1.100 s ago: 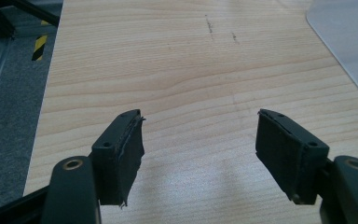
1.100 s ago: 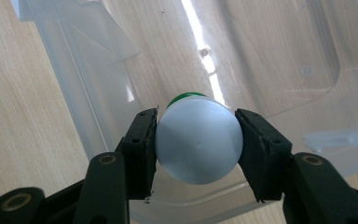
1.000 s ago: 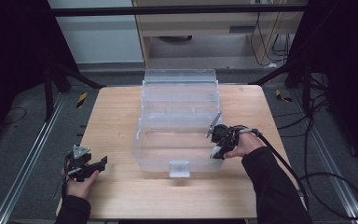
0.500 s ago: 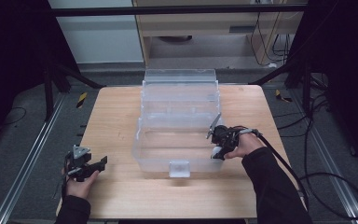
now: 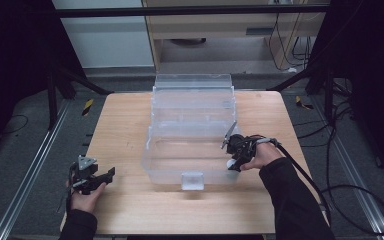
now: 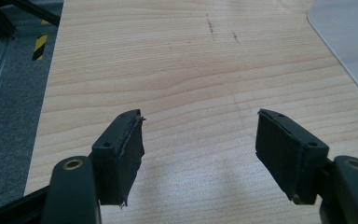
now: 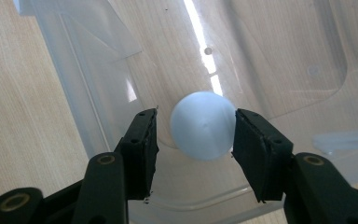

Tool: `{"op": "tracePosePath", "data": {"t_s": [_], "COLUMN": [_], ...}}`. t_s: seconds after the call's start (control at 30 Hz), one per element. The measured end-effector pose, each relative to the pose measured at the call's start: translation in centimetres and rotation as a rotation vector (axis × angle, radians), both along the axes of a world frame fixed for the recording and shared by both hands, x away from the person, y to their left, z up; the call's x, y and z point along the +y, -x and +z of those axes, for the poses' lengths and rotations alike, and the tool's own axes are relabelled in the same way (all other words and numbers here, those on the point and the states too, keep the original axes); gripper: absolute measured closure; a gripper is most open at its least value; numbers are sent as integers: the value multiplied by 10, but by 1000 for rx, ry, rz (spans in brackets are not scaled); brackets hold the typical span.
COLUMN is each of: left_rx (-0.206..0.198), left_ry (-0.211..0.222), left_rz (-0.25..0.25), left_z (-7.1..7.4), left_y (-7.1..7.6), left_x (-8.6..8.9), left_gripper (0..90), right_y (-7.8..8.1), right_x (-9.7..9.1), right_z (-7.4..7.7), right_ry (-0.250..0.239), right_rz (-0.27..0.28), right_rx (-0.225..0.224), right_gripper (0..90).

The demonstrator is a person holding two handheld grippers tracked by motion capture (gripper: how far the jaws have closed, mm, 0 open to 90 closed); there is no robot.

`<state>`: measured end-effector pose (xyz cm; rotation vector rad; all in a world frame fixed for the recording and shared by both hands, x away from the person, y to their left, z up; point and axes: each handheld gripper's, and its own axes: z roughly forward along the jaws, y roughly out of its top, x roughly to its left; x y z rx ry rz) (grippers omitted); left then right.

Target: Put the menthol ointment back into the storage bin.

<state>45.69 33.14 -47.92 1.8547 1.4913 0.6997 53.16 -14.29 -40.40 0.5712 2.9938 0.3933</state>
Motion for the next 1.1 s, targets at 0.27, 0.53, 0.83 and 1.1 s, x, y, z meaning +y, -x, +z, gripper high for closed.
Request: {"op": "tracePosePath", "data": {"t_s": [0.27, 0.53, 0.83, 1.1], "left_rx": [-1, -1, 0, -15], "left_ry": [0, 5, 11, 34], "left_rz": [0, -1, 3, 21], "left_z": [0, 0, 0, 3], "left_y": [0, 0, 1, 3], "left_x": [0, 0, 0, 2], "left_gripper": [316, 315, 354, 452], "right_y": [3, 14, 36, 56], "right_x": [-1, -20, -62, -99], "right_z": [2, 22, 32, 20], "right_ry": [-19, -178, -378, -575], "right_rz": [-13, -96, -300, -478], "right_rx": [-19, -123, -342, -453], "right_gripper": [458, 357, 280, 277]}}
